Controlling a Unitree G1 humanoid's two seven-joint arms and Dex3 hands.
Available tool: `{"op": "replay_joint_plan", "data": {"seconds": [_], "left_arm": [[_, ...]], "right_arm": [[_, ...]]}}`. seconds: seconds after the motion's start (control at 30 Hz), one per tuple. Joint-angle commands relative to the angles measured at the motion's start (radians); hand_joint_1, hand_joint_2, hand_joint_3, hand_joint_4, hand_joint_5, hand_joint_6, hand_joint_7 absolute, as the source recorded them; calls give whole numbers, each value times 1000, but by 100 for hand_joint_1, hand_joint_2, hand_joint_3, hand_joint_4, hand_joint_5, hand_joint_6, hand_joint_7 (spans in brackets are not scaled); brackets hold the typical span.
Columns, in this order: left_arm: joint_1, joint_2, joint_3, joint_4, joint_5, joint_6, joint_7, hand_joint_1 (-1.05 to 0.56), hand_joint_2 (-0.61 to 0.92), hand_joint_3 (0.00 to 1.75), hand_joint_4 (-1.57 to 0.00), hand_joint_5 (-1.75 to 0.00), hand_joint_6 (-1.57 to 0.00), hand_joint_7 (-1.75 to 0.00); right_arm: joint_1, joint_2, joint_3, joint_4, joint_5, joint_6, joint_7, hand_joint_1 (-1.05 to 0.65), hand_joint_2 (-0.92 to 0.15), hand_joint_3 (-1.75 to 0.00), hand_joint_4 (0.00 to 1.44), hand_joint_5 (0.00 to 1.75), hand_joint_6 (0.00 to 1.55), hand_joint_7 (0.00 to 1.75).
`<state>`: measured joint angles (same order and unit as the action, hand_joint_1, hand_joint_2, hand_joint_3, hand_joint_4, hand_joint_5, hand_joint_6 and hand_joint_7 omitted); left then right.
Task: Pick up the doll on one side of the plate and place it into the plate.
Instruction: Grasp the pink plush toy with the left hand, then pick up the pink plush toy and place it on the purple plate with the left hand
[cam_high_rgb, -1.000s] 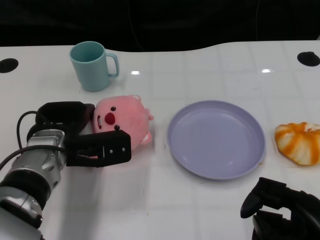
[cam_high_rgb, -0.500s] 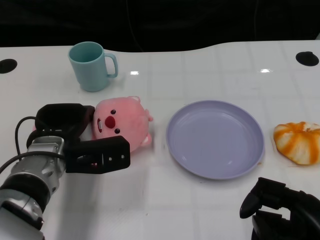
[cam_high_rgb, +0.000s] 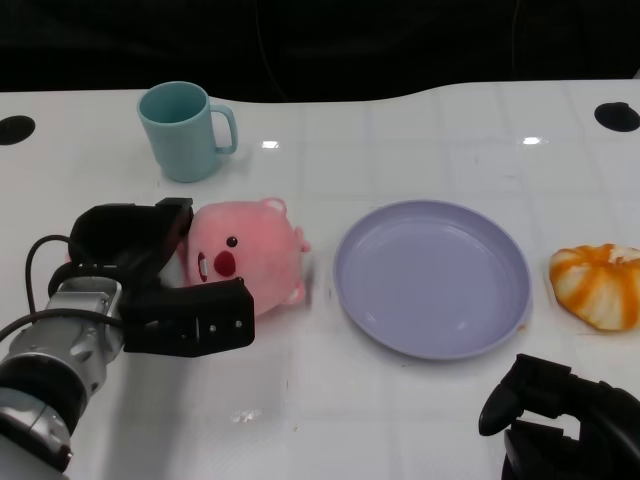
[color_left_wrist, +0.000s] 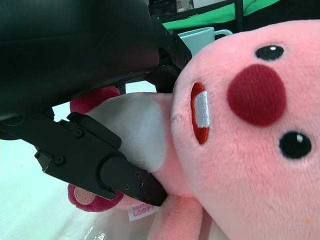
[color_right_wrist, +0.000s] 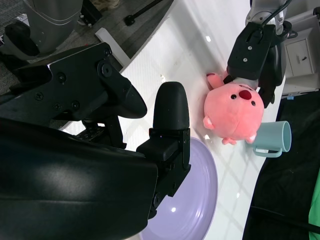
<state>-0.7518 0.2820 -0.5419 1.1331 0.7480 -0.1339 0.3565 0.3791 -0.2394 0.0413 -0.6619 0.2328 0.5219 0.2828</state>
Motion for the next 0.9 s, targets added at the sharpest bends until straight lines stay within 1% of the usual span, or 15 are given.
{"op": "replay_joint_plan", "data": {"seconds": [0.03,0.1,0.2,0.27,0.47,0.5,0.53,0.57,0.63,0.73,0.8,0.9], "left_arm": [[33,27,10,-29,-14,-19,0,-24,91,12,-81,-175,-59,-174],[44,37,21,-56,-26,-29,-6,-22,92,12,-82,-175,-60,-174],[64,51,57,-121,-64,-33,-46,-22,92,18,-82,-175,-61,-175],[79,55,88,-178,-95,-11,-82,-21,92,23,-82,-175,-63,-175],[130,59,141,-314,-128,7,-101,-19,89,28,-86,-175,-66,-175],[135,58,145,-331,-131,13,-105,-19,84,38,-87,-175,-68,-175],[139,56,151,-350,-135,23,-113,-19,73,59,-88,-175,-69,-175],[142,54,154,-369,-137,35,-125,-19,69,71,-88,-175,-70,-175],[147,52,157,-408,-136,52,-139,-18,64,80,-89,-175,-70,-175],[153,50,161,-456,-130,61,-146,-20,61,80,-89,-175,-69,-175],[152,43,164,-480,-134,64,-153,-21,64,74,-89,-175,-69,-175],[141,26,165,-511,-140,76,-178,-20,64,73,-89,-175,-69,-175]], "right_arm": [[4,-13,-9,9,2,-14,5,-7,-66,-120,65,175,49,160],[4,-14,-9,10,-2,-20,6,-7,-66,-119,65,175,49,160],[3,-10,-14,7,2,-15,2,-5,-68,-118,65,175,49,160],[2,-8,-17,4,6,-10,1,-5,-68,-118,65,175,49,160],[6,-14,-21,2,6,-18,7,-5,-68,-117,64,175,48,160],[6,-15,-23,1,7,-17,7,-5,-68,-117,64,175,48,160],[6,-15,-24,3,7,-19,9,-5,-68,-117,64,175,48,160],[6,-15,-25,5,8,-20,10,-5,-69,-117,64,175,48,160],[5,-15,-25,12,11,-24,15,-5,-69,-117,64,175,48,160],[5,-14,-24,15,7,-24,16,-5,-69,-116,64,175,47,160],[5,-15,-22,16,3,-25,16,-6,-70,-115,64,175,47,160],[1,-13,-21,18,4,-22,15,-6,-70,-114,64,175,47,160]]}}
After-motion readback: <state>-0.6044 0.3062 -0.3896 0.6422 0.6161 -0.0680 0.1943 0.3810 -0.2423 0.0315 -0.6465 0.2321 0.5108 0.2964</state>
